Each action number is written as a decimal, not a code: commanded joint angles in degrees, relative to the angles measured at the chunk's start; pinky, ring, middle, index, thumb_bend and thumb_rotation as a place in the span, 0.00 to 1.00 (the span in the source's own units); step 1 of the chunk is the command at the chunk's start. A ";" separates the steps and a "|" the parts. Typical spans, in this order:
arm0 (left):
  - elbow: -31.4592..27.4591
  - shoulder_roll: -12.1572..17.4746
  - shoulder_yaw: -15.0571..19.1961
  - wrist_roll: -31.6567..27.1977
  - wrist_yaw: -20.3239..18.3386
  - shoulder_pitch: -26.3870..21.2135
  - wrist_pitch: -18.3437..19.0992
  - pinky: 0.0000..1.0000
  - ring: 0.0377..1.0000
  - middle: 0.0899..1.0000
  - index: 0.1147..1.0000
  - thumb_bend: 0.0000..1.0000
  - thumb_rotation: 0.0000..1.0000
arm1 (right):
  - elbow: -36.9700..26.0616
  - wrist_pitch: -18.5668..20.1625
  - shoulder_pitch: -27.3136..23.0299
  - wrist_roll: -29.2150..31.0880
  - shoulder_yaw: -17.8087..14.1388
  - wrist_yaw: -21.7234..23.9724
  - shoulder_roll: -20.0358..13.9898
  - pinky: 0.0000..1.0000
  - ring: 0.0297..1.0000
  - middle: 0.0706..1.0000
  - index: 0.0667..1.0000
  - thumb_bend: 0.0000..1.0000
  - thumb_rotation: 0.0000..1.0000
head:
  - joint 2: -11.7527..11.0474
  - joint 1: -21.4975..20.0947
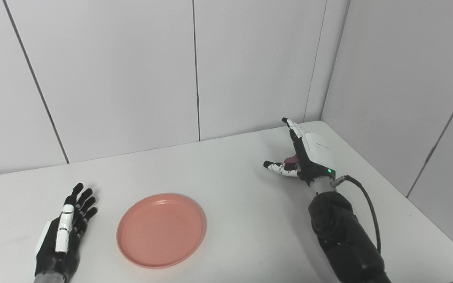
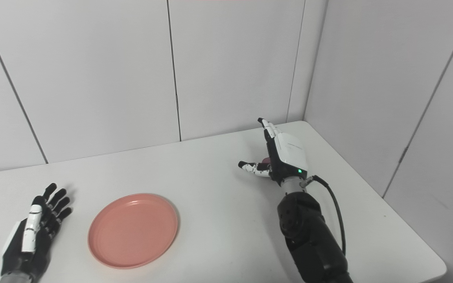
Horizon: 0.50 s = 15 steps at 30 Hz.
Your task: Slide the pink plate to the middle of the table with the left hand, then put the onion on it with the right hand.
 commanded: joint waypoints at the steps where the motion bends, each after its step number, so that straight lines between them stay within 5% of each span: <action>1: 1.36 0.48 0.14 -0.29 -0.70 1.19 -1.40 0.93 0.95 0.95 0.95 0.53 1.00 | -0.39 0.33 -2.27 0.90 -0.71 -1.08 -1.63 0.93 0.92 0.93 0.95 0.95 0.25 | 0.08 0.06; 15: 1.52 0.13 0.21 -0.45 -1.17 1.25 -2.09 0.95 0.96 0.97 0.96 0.53 1.00 | 2.59 2.59 -1.89 3.22 -0.40 -0.52 -2.98 0.92 0.92 0.92 0.95 0.93 0.18 | -0.08 0.38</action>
